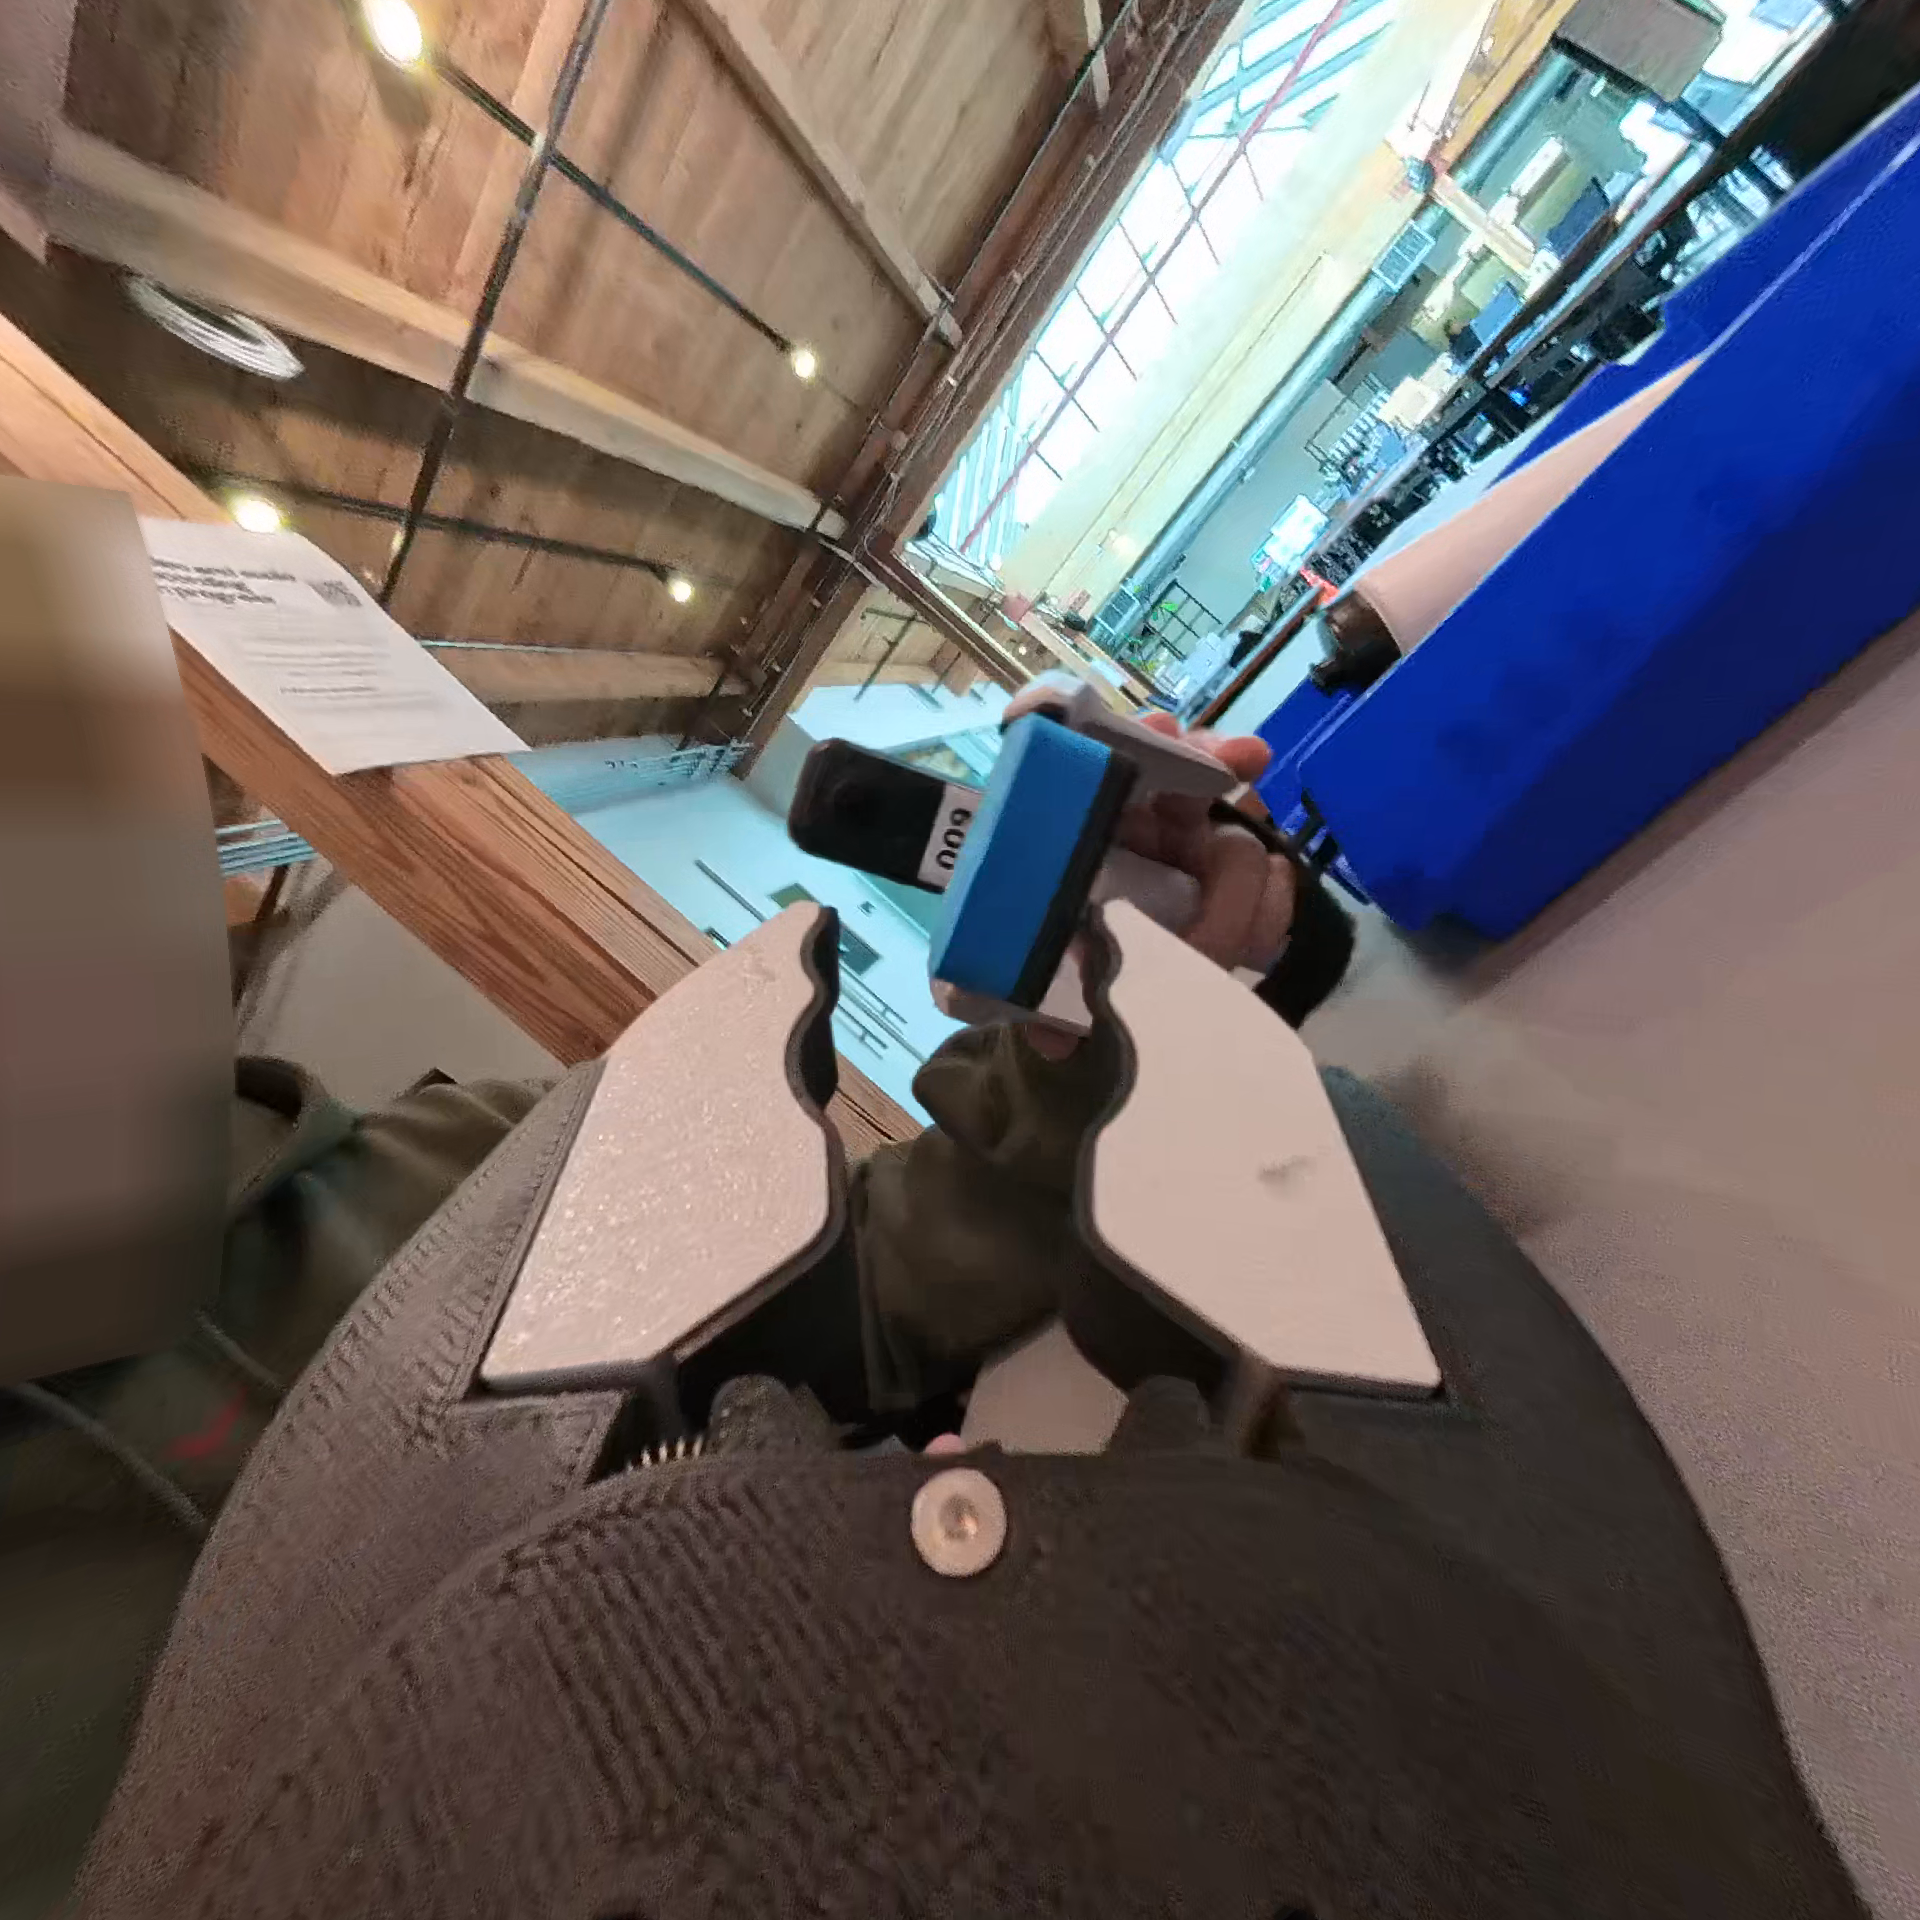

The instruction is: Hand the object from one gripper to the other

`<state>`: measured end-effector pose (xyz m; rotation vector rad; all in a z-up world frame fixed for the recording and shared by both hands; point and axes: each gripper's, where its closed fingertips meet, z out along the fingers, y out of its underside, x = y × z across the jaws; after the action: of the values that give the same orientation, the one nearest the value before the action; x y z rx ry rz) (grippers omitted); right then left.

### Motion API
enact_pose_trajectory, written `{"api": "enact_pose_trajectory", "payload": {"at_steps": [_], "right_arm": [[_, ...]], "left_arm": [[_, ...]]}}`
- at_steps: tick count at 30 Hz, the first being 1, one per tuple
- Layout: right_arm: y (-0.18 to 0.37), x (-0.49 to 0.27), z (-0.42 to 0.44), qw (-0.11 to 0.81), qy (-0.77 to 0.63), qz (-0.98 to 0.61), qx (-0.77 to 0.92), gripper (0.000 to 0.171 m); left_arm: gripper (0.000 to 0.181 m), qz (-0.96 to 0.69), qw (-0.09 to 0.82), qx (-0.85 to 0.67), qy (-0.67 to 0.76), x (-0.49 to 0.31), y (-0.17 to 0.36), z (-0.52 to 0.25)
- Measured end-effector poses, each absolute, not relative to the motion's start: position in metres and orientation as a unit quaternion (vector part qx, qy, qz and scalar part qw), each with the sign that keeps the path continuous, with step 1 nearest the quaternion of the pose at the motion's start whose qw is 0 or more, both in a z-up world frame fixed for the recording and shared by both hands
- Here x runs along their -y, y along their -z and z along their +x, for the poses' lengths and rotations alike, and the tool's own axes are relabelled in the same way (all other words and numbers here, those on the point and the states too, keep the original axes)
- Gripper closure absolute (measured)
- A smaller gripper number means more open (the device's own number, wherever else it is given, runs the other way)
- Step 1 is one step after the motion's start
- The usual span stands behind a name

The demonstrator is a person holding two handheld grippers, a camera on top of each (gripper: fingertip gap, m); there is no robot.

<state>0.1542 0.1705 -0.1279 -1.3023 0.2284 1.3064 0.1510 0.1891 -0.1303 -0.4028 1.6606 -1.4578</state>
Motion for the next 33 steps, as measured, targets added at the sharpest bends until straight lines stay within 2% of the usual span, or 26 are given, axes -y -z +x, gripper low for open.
{"api": "enact_pose_trajectory", "payload": {"at_steps": [3, 5, 10, 14, 17, 20, 24, 25, 29, 33], "right_arm": [[0.140, -0.172, 0.148, 0.580, -0.549, -0.596, -0.088, 0.133], [0.139, -0.174, 0.149, 0.588, -0.545, -0.591, -0.088, 0.145], [0.143, -0.177, 0.153, 0.610, -0.499, -0.611, -0.066, 0.147], [0.139, -0.177, 0.165, 0.676, -0.369, -0.638, -0.013, 0.149], [0.127, -0.172, 0.165, 0.721, -0.287, -0.629, 0.040, 0.149], [0.126, -0.171, 0.164, 0.734, -0.233, -0.634, 0.072, 0.149], [0.131, -0.174, 0.158, 0.730, -0.219, -0.641, 0.092, 0.149], [0.130, -0.174, 0.156, 0.732, -0.220, -0.638, 0.094, 0.149], [0.140, -0.182, 0.169, 0.728, -0.145, -0.666, 0.073, 0.145], [0.141, -0.190, 0.197, 0.744, 0.017, -0.668, 0.016, 0.109]], "left_arm": [[0.125, -0.141, 0.455, -0.676, 0.563, -0.184, 0.132, 0.152], [0.124, -0.139, 0.456, -0.679, 0.558, -0.181, 0.135, 0.153], [0.124, -0.166, 0.443, -0.684, 0.555, -0.183, 0.139, 0.155], [0.111, -0.254, 0.335, -0.648, 0.635, -0.181, 0.128, 0.156], [0.111, -0.325, 0.245, -0.618, 0.673, -0.185, 0.127, 0.160], [0.120, -0.341, 0.168, -0.592, 0.710, -0.183, 0.124, 0.156], [0.153, -0.345, 0.122, -0.548, 0.752, -0.189, 0.115, 0.153], [0.159, -0.347, 0.121, -0.545, 0.753, -0.191, 0.115, 0.153], [0.160, -0.367, 0.168, -0.561, 0.723, -0.197, 0.121, 0.160], [0.160, -0.463, 0.279, -0.541, 0.644, -0.217, 0.131, 0.182]]}}
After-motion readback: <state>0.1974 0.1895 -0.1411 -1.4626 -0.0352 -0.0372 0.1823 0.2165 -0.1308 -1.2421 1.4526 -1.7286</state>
